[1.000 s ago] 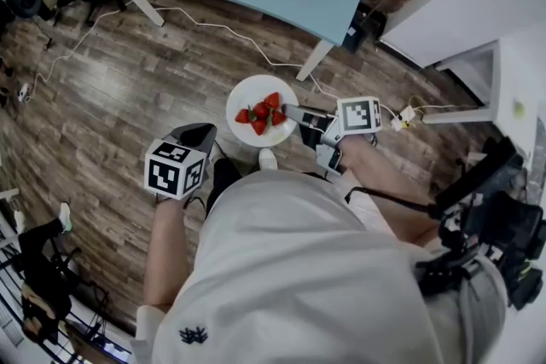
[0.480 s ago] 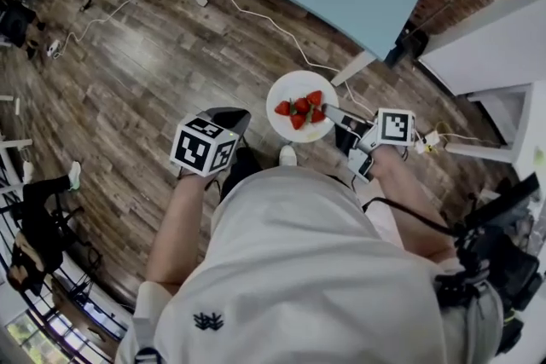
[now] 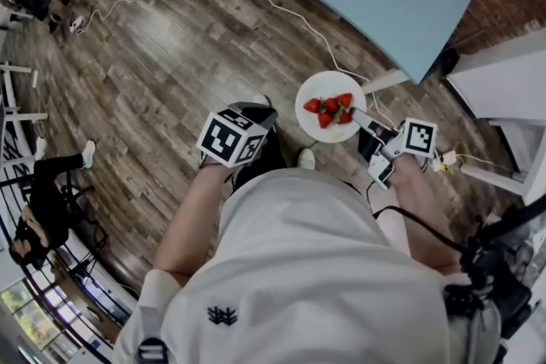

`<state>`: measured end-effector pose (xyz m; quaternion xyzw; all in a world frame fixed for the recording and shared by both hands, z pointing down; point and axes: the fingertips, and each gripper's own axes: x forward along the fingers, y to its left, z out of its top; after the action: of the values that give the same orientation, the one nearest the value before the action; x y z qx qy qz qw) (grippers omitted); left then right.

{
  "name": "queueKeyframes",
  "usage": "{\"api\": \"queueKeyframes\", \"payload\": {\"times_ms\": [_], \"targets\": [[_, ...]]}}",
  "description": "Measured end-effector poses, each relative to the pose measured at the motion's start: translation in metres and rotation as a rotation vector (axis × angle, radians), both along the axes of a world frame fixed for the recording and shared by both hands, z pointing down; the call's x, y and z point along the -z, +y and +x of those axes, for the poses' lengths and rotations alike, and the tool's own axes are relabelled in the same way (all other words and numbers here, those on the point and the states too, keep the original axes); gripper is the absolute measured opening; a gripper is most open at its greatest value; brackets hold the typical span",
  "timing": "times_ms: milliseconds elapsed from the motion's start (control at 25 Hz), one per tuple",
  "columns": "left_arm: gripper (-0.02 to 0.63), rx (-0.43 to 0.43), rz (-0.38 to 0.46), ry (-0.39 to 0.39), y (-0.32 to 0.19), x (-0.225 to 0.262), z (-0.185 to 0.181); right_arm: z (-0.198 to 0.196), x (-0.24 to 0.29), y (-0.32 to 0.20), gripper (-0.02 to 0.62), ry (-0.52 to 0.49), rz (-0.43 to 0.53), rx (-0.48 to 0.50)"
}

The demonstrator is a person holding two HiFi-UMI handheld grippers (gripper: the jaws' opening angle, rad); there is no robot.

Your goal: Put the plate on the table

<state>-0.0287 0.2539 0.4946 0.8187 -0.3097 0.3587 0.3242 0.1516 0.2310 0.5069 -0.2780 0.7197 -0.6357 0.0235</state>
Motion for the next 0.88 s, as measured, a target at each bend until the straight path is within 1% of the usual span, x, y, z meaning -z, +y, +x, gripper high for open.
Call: {"api": "queueKeyframes", "payload": {"times_ms": [120,240,520,680,800,880], "targets": [[0.002,-0.03,-0.012,0.0,-0.021,-0.005,-0.007,-0.014,0.001,-0.023,0.025,-0.017,0.004,-0.014],[0.002,-0.053,-0.042,0.004,-0.055,-0.01,-0.017,-0.023,0.004,-0.055,0.025,-0.008,-0.003,-0.044],[0.002,-0.161,-0.155,0.017,-0.132,-0.01,-0.049,-0.061,0.017,-0.142,0.025,0.016,-0.002,-0.133],[0.002,-0.2,-0.176,0.006,-0.174,-0.013,-0.069,-0.086,0.023,-0.188,0.025,0.017,0.003,-0.169],[0.002,-0.226,-0.166,-0.042,-0.198,-0.011,-0.091,-0.104,0.026,-0.216,0.025,0.022,0.016,-0.182],[0.002,-0.236,-0.17,-0.048,-0.207,-0.01,-0.098,-0.112,0.03,-0.231,0.025,0.016,0.018,-0.185]]}}
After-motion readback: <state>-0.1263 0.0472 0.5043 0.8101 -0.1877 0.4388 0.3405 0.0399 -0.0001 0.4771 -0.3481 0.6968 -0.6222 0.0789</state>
